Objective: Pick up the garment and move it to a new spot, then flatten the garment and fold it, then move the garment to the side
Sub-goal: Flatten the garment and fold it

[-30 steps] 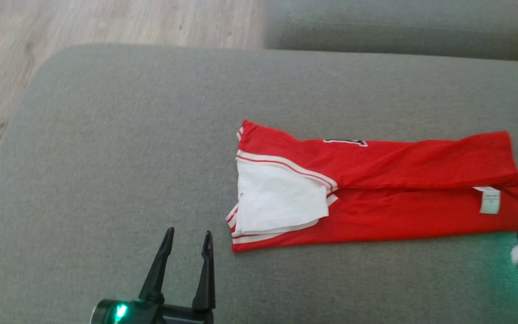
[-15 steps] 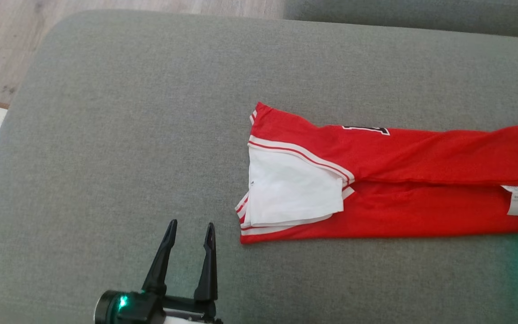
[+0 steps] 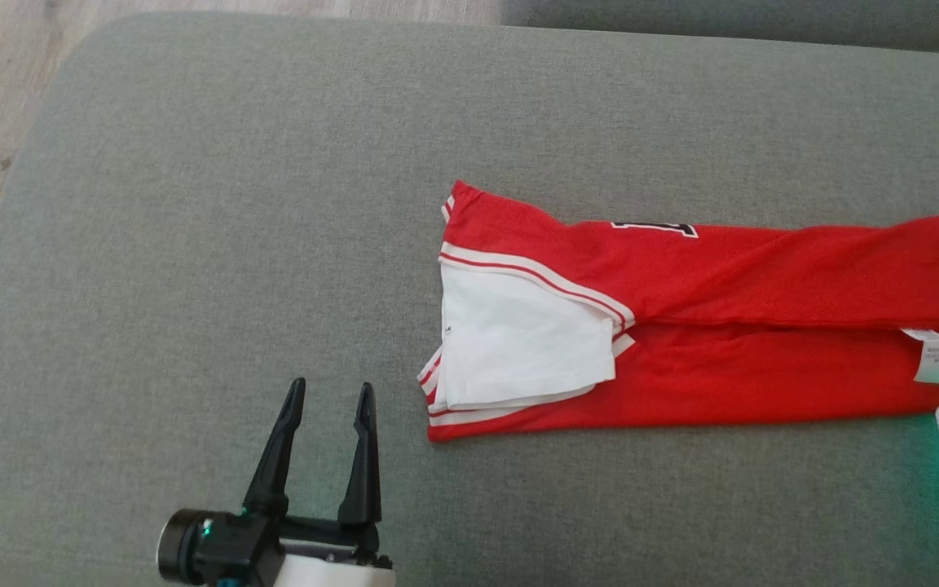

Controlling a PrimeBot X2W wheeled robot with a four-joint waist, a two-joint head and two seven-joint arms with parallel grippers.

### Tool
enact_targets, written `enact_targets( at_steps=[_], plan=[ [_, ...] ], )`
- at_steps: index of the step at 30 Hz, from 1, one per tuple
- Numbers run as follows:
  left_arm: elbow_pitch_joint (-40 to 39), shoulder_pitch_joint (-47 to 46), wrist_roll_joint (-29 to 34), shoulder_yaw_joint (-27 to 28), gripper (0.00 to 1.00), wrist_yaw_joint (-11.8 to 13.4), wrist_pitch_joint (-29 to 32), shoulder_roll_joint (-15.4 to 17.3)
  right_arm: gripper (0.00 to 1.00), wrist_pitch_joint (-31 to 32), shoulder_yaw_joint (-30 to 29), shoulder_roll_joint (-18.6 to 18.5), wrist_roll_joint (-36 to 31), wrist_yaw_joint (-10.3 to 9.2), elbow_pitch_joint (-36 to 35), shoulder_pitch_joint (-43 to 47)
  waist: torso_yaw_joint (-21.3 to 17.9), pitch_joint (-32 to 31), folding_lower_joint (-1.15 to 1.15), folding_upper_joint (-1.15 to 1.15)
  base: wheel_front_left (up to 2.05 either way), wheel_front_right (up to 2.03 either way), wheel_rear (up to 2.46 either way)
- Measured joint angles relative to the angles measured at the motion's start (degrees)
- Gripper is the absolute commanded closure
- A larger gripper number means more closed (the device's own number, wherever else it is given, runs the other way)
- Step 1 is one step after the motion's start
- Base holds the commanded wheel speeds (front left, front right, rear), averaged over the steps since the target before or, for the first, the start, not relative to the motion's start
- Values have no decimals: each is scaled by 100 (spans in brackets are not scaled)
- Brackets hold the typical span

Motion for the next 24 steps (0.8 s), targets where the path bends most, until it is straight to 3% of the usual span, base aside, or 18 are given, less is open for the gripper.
enact_targets(
  at_steps=[16, 24],
  plan=[
    [24, 15, 7, 89, 0, -51, 0, -3, 100, -599, 433, -254, 648, 0, -404, 565, -533, -118, 0, 0, 0, 0, 0],
    [87, 19, 8, 142, 0, -100, 0, -4, 100, -554, 732, -372, 1047, 0, -1254, 854, -792, -225, 0, 0, 0, 0, 0]
  ],
)
